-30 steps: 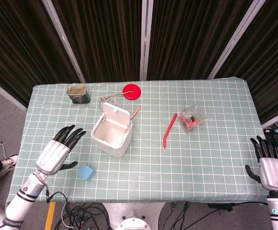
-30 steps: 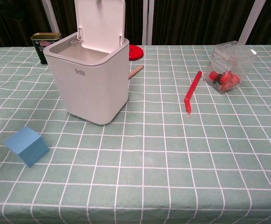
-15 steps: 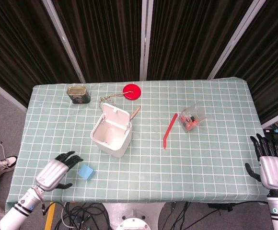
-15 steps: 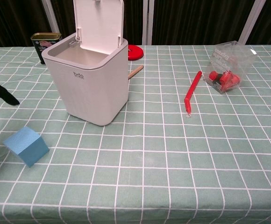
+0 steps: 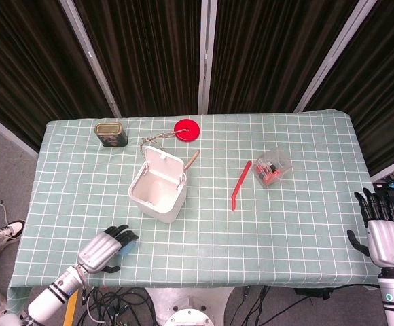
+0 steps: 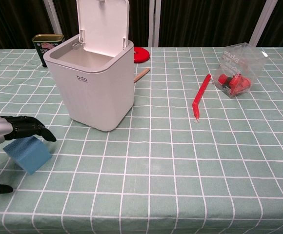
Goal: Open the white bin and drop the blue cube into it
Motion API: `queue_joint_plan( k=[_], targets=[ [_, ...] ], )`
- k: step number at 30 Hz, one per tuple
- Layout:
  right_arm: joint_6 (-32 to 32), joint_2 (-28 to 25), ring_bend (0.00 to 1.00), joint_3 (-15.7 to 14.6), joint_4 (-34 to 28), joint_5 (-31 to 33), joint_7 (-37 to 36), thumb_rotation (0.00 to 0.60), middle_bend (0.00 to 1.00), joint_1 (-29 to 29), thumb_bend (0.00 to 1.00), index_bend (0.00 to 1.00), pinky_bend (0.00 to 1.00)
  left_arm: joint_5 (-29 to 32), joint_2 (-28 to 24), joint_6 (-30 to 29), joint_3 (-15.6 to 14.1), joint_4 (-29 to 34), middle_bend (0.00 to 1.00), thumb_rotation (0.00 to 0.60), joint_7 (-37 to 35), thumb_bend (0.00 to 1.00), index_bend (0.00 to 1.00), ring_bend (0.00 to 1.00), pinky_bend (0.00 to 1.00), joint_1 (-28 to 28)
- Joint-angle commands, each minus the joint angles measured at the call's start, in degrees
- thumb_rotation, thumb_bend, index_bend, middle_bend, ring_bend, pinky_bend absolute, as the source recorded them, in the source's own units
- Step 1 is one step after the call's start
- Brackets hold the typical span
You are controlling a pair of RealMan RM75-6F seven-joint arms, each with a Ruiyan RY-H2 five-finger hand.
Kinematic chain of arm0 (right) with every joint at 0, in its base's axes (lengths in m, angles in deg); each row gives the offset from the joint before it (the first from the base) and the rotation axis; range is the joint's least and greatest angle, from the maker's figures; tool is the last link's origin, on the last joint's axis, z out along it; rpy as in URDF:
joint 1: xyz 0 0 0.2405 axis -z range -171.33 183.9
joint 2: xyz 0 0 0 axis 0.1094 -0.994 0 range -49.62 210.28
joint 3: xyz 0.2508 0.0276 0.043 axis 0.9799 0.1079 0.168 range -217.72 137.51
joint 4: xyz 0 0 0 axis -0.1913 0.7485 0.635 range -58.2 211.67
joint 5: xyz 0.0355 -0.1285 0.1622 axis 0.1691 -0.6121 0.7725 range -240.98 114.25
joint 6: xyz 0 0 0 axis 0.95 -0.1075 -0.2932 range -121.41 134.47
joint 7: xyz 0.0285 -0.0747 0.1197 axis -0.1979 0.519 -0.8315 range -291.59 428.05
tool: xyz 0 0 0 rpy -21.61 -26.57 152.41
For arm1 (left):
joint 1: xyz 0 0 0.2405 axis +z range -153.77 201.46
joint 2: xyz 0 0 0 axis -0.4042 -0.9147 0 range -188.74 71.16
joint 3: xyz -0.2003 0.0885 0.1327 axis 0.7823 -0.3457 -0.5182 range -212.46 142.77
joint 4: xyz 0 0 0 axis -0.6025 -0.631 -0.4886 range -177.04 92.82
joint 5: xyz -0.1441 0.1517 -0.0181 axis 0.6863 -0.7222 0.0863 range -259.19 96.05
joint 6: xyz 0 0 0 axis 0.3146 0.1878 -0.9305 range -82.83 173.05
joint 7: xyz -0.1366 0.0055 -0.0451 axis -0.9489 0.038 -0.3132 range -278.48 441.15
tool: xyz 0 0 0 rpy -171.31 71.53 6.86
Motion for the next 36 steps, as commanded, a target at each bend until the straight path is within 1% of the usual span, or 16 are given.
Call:
queue_joint_plan(
  k=[1,6,11,15,19,21,24,27,31,34,36],
  targets=[
    [0.1,0.0,0.0,0.0,0.1,0.2,0.0,0.6,0.0,0.0,0.22,0.0,0.0,0.2,0.5,-0.4,0.2,-0.7,0.24,0.6,0.0,0.14,0.22,0.14,0.32,0.0],
    [0.6,0.0,0.0,-0.2,0.1,0.4,0.1,0.6,0.0,-0.1,0.22,0.0,0.0,0.5,0.7,-0.7,0.4,-1.7,0.28,0.6,-0.1,0.18,0.25,0.2,0.4,-0.2],
    [1.0,0.1,0.0,-0.3,-0.1,0.7,0.5,0.6,0.0,-0.2,0.22,0.0,0.0,1.2,0.8,-1.1,0.8,-2.2,0.34,0.6,0.0,0.25,0.33,0.26,0.49,-0.2],
    [1.2,-0.1,0.0,-0.2,-0.4,0.9,0.6,0.6,0.0,-0.2,0.22,0.0,0.0,0.7,1.3,-1.9,0.6,-2.6,0.41,0.6,-0.3,0.29,0.4,0.34,0.56,-0.2],
    [1.1,-0.2,0.0,-0.3,-0.4,0.8,0.6,0.6,0.0,-0.2,0.22,0.0,0.0,0.2,2.1,-3.6,0.9,-3.4,0.49,0.6,-0.1,0.31,0.49,0.41,0.62,0.2],
    [1.1,-0.2,0.0,-0.3,-0.4,0.9,0.6,0.6,0.0,-0.1,0.22,0.0,0.0,0.3,1.7,-4.3,1.1,-2.8,0.5,0.6,0.1,0.32,0.5,0.42,0.63,0.4],
    [1.1,-0.3,0.0,-0.2,-0.5,1.0,0.5,0.6,0.0,-0.1,0.22,0.0,0.0,0.3,-1.0,-6.8,1.6,0.6,0.51,0.6,0.8,0.32,0.5,0.43,0.63,1.2],
    [1.0,-0.5,0.0,-0.2,-0.6,1.0,0.5,0.6,0.0,-0.1,0.23,0.0,0.0,0.9,-5.5,-10.7,2.7,4.6,0.51,0.6,1.5,0.32,0.51,0.43,0.63,2.5],
    [1.0,-0.4,0.0,-0.1,-0.7,0.8,0.5,0.6,0.0,-0.2,0.23,0.0,0.0,2.5,-11.3,-16.6,5.8,8.9,0.52,0.6,5.4,0.32,0.52,0.44,0.65,4.5],
    [1.2,-0.5,0.0,0.0,-1.0,0.8,0.3,0.6,0.0,-0.4,0.23,0.0,0.0,4.0,-14.3,-18.8,8.9,12.0,0.53,0.6,8.0,0.32,0.53,0.45,0.65,4.5],
    [1.2,-0.5,0.0,0.0,-1.2,0.9,0.6,0.6,0.0,-0.5,0.22,0.0,0.0,4.4,-15.7,-19.4,11.0,14.2,0.53,0.6,7.8,0.32,0.53,0.45,0.66,3.7]
  ],
)
